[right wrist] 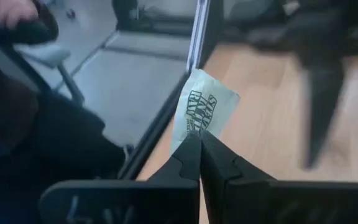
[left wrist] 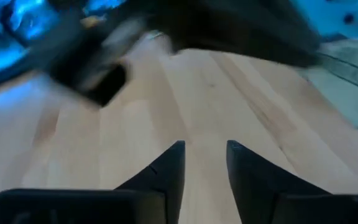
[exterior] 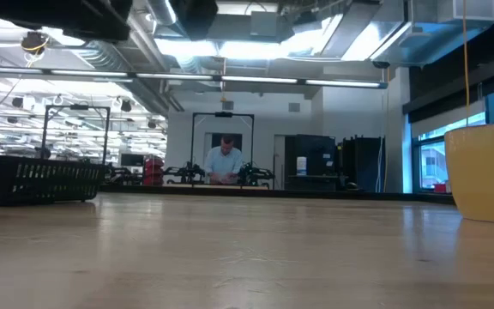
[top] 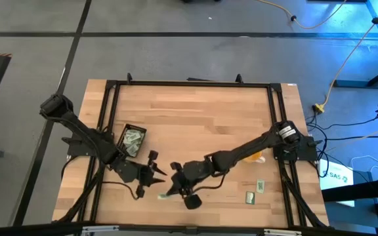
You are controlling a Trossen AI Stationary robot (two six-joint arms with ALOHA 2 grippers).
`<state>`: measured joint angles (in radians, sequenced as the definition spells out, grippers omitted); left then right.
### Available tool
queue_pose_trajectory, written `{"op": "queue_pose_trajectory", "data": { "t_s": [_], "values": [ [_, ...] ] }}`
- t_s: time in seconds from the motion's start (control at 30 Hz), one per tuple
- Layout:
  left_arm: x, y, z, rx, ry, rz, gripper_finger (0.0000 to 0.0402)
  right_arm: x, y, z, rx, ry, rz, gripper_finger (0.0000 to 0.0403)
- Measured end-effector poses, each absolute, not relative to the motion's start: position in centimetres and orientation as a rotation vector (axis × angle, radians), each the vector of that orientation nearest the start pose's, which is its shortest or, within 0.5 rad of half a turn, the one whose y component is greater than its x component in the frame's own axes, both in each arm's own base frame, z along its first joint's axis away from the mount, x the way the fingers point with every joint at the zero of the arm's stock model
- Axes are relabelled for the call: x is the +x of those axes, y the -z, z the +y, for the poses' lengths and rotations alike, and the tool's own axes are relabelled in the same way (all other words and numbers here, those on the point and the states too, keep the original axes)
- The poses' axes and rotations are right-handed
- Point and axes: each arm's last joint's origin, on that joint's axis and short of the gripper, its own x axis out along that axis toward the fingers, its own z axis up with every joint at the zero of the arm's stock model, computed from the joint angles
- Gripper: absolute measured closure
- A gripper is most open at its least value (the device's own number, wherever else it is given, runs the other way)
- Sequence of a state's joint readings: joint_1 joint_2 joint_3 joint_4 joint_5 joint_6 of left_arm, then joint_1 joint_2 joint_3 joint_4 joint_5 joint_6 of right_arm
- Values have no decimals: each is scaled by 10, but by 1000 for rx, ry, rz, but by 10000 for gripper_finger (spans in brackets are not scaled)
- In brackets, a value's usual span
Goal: Pick and place Stevia / Truvia into bins
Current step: Put the stevia packet into the black bin
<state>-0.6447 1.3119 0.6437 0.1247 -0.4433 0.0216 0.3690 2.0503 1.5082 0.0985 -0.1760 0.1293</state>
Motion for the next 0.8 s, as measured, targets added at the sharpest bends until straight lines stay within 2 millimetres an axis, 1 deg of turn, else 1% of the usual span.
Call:
{"op": "queue_pose_trajectory", "data": {
  "t_s": [0.13,0.23,0.33,0.57,0.8],
  "values": [
    [211,-204,-157,409,226,450,282,439,-223,168,118,-496,468,401],
    [205,-203,-162,482,192,446,283,440,-225,168,141,-492,458,401],
    [198,-203,-169,531,195,433,287,441,-228,168,154,-494,425,401],
    [187,-204,-181,562,183,399,296,443,-227,162,187,-456,439,401],
    [183,-210,-188,532,183,341,297,445,-226,157,184,-424,450,401]
  ]
}}
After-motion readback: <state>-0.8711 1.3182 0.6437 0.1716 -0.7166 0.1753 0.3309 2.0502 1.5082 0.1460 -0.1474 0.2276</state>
